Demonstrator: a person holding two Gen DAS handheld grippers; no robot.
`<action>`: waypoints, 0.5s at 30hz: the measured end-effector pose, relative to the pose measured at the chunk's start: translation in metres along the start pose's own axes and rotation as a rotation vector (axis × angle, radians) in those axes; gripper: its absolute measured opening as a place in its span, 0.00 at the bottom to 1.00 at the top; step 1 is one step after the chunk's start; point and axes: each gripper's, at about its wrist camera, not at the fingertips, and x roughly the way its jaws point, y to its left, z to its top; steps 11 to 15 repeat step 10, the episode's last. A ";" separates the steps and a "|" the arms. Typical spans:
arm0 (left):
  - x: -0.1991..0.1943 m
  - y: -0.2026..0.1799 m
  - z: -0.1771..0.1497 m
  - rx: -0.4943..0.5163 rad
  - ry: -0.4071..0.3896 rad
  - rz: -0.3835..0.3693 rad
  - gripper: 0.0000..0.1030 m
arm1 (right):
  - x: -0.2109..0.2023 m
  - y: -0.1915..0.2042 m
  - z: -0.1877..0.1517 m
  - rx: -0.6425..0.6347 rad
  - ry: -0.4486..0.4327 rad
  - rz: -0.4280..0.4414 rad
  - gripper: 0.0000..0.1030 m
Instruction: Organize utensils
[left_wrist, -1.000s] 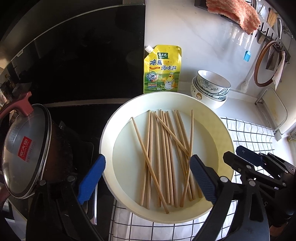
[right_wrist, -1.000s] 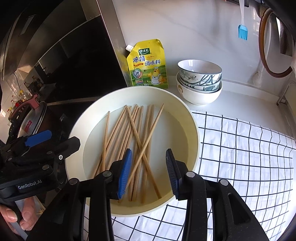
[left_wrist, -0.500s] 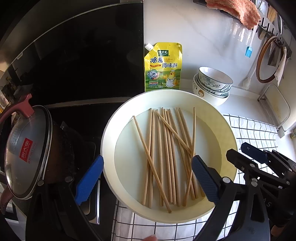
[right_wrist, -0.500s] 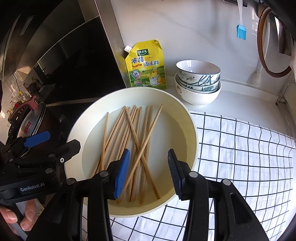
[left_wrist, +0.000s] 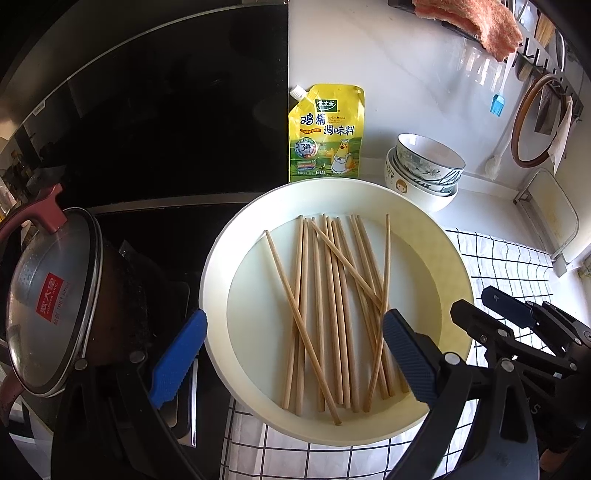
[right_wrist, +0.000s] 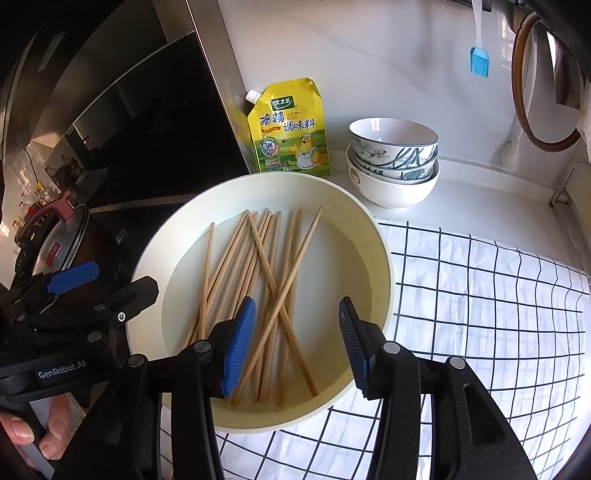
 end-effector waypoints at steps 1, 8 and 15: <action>0.000 0.000 0.000 0.000 0.000 0.001 0.91 | 0.000 0.000 0.000 0.000 0.000 0.000 0.44; 0.000 0.000 0.000 -0.002 0.006 0.002 0.92 | 0.000 0.000 0.000 0.001 0.000 0.000 0.45; 0.000 0.000 0.000 -0.003 0.007 0.001 0.92 | 0.000 -0.001 0.001 -0.001 0.000 0.001 0.45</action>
